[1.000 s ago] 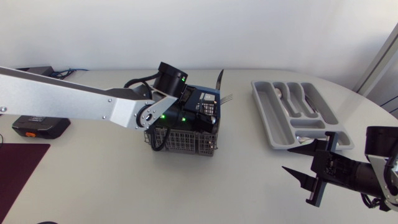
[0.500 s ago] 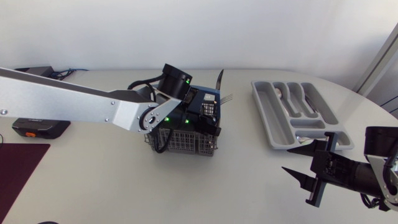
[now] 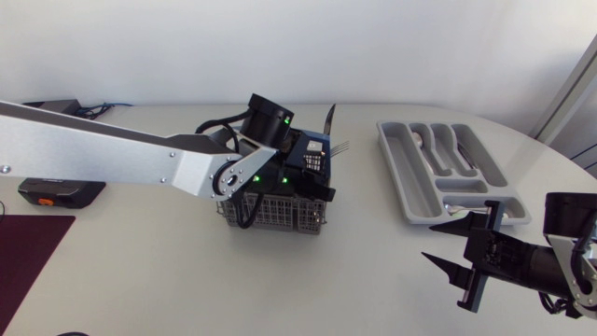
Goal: Unload the cutlery basket into the drawer organizer.
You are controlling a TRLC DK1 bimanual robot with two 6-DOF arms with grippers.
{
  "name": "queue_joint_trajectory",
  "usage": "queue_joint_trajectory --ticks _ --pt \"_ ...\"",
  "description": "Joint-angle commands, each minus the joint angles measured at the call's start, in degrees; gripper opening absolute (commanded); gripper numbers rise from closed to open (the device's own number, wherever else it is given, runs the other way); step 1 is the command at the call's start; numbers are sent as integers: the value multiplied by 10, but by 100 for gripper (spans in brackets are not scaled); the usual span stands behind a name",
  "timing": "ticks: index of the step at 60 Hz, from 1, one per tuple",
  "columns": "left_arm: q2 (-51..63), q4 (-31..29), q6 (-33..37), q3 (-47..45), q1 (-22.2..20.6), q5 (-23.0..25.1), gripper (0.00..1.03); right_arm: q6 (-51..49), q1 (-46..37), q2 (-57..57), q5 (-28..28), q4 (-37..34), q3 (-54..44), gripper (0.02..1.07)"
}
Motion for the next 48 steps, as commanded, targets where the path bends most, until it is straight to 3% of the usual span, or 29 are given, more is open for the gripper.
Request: queue_joint_trajectory --ticks 1,11,34,44,48 --pt "18 6 -14 24 2 -3 32 -8 2 7 -2 4 -9 65" --pt "30 9 -15 34 0 -7 26 -11 2 14 -2 10 -11 65" --pt "44 -6 -15 37 1 -7 24 -12 2 26 -3 20 -13 65" --pt "46 -2 -14 38 -2 -7 4 -13 2 25 -2 20 -14 65" --pt "46 -4 -13 36 -3 -7 3 -15 2 26 -2 20 -15 65"
